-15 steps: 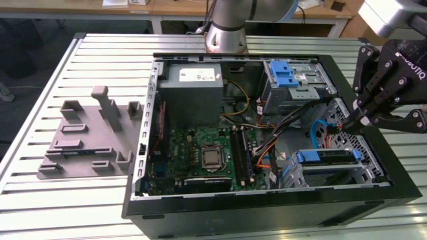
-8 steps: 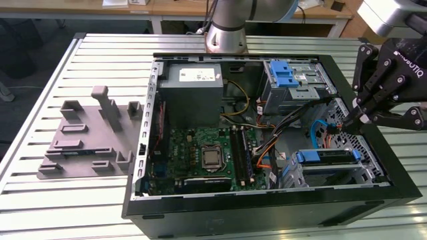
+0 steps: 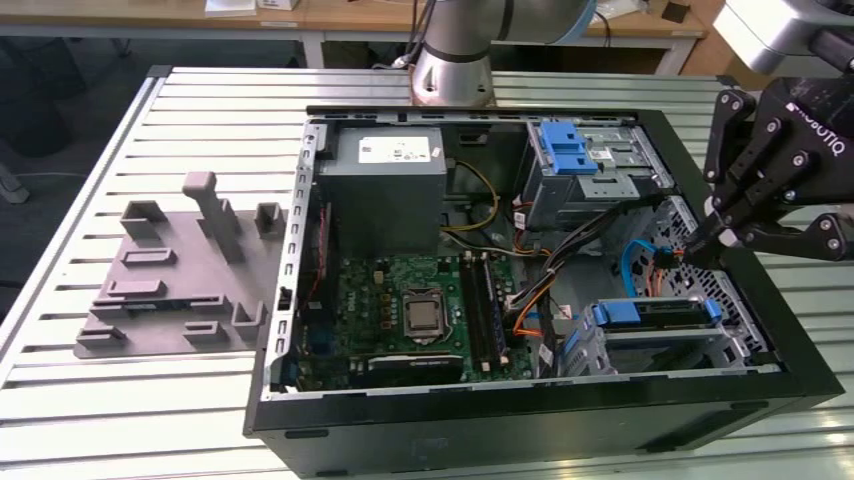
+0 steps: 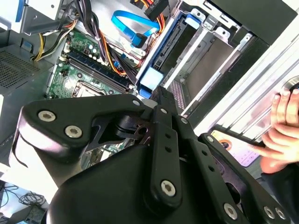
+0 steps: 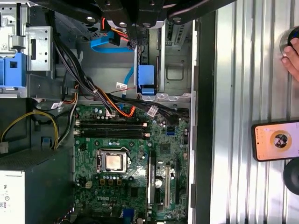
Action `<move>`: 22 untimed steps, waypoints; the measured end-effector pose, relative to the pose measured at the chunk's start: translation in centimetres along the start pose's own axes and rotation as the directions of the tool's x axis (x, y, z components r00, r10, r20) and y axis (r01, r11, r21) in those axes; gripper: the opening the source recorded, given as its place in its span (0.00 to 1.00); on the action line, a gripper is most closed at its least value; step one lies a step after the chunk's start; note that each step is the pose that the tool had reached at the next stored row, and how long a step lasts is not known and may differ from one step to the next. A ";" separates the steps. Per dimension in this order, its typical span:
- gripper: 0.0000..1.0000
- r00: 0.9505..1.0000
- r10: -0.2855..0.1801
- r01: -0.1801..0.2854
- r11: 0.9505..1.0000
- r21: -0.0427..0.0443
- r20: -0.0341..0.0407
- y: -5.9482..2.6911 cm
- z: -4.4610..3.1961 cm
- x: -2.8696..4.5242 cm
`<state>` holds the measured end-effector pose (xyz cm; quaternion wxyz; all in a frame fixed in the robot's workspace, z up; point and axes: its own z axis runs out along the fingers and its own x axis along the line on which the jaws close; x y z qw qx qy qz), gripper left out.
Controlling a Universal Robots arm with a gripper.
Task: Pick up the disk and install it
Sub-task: 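Insert the first disk wire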
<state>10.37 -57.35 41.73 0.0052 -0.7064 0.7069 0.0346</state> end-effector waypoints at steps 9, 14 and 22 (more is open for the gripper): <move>0.11 1.000 0.000 0.000 1.000 0.000 0.001 -0.02 0.10 0.00; 0.11 1.000 0.000 0.000 1.000 0.000 0.001 -0.18 0.14 0.00; 0.11 1.000 0.000 0.000 1.000 0.000 0.001 -1.08 0.23 0.00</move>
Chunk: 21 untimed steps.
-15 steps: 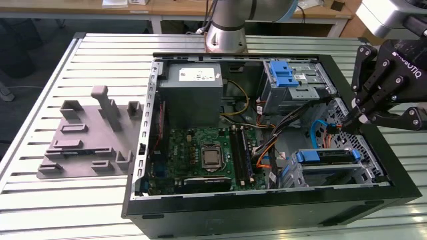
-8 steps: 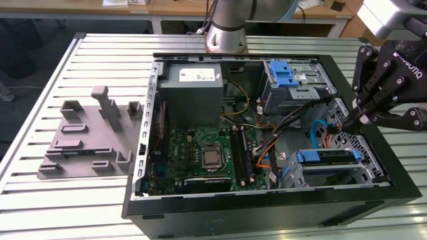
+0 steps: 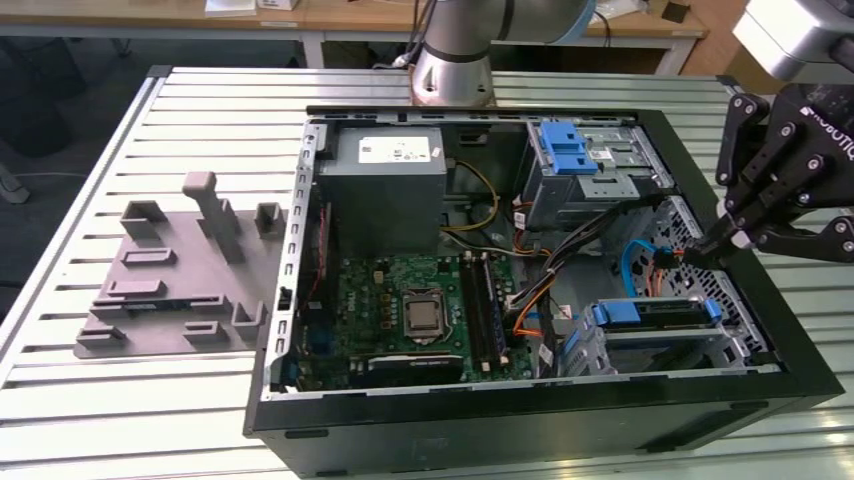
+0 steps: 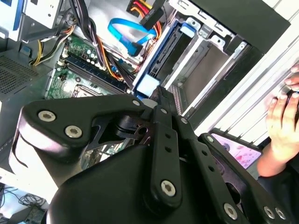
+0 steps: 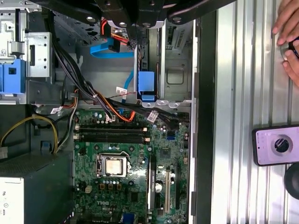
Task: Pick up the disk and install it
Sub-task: 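Insert the first disk wire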
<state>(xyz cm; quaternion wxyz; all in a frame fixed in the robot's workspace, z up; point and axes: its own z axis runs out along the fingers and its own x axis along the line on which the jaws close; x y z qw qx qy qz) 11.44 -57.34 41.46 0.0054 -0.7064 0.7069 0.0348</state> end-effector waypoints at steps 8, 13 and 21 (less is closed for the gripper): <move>0.11 1.000 0.000 0.000 1.000 0.000 0.000 -0.22 0.08 0.01; 0.11 1.000 0.000 0.000 1.000 0.000 0.000 -0.22 0.10 0.01; 0.11 1.000 0.000 0.000 1.000 0.000 -0.002 -0.62 0.27 -0.06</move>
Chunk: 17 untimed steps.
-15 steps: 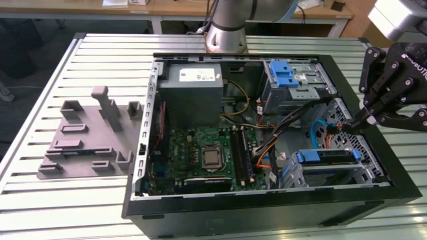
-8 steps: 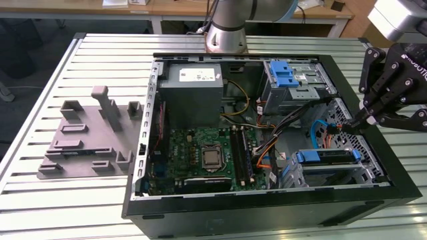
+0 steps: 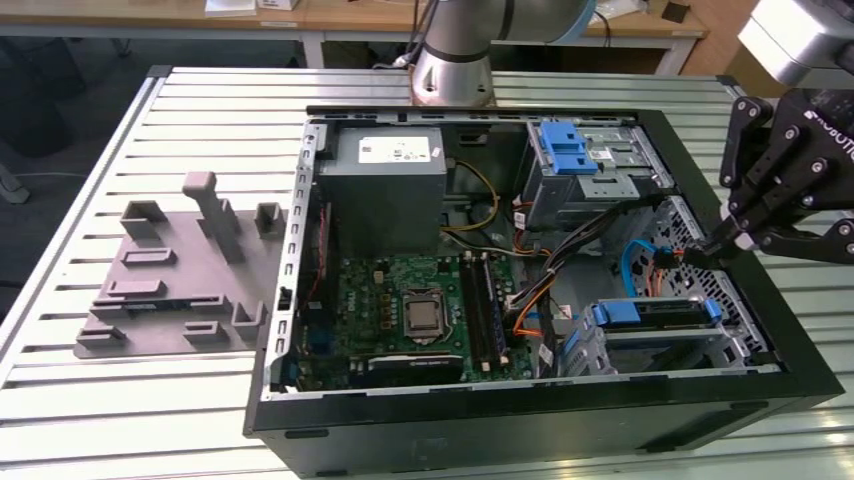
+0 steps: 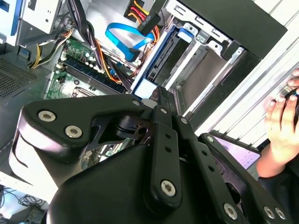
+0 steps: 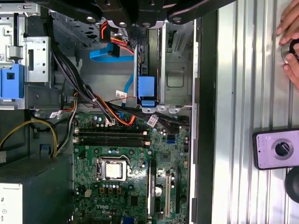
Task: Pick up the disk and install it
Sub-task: 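Insert the first disk wire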
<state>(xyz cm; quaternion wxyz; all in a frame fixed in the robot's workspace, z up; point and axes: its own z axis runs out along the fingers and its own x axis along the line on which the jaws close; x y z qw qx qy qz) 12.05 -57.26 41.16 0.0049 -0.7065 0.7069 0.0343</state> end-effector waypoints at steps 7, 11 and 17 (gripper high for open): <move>0.11 1.000 0.002 -0.002 1.000 -0.006 0.000 -1.18 0.65 -0.04; 0.11 1.000 0.013 -0.013 1.000 -0.009 0.000 -1.48 1.23 -0.07; 0.11 0.999 0.032 -0.032 0.999 -0.011 0.001 -2.10 1.81 -0.72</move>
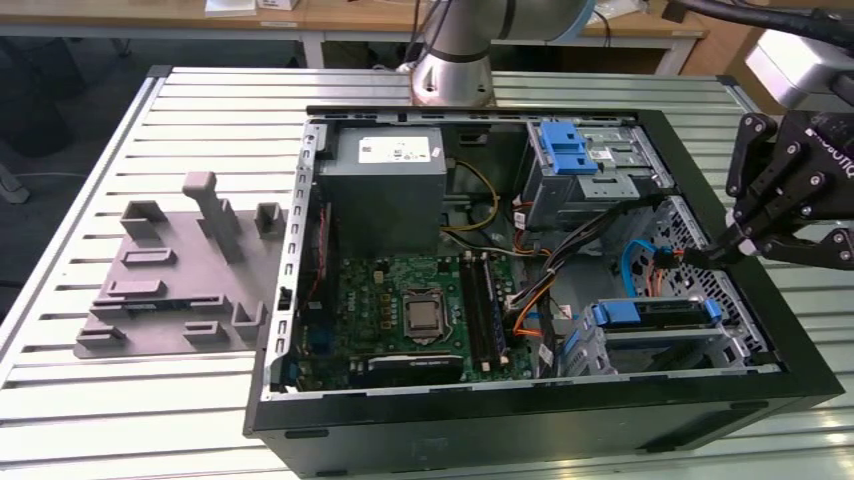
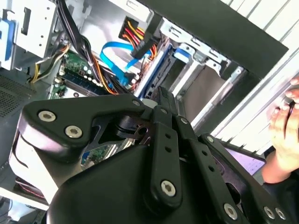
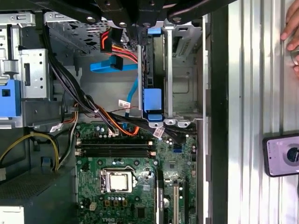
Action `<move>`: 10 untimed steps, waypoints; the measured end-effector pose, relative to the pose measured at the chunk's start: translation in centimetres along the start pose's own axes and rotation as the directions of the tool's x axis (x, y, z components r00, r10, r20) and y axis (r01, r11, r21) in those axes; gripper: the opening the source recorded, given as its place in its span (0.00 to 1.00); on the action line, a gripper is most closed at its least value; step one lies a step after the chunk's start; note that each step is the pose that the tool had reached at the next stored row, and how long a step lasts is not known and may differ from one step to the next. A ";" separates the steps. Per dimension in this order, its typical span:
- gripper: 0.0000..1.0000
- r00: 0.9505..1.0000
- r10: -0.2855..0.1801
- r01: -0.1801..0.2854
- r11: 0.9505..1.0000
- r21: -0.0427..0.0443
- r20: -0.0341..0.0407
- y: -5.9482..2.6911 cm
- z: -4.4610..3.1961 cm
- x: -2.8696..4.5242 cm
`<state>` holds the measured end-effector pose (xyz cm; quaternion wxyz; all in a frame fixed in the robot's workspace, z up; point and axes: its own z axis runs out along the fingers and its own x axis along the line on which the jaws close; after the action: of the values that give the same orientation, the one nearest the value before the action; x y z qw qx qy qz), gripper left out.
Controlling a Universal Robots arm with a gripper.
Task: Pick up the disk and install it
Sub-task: 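Insert the first disk wire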
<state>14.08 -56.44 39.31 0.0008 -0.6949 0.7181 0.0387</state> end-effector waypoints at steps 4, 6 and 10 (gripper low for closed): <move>0.11 1.000 0.000 0.000 1.000 -0.005 0.000 -0.32 0.25 -0.60; 0.11 1.000 0.000 0.000 1.000 -0.007 0.000 -0.42 0.39 -0.80; 0.11 1.000 0.001 -0.001 1.000 -0.008 -0.001 -0.47 0.48 -0.87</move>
<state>14.55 -55.56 38.85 -0.0023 -0.6947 0.7181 0.0415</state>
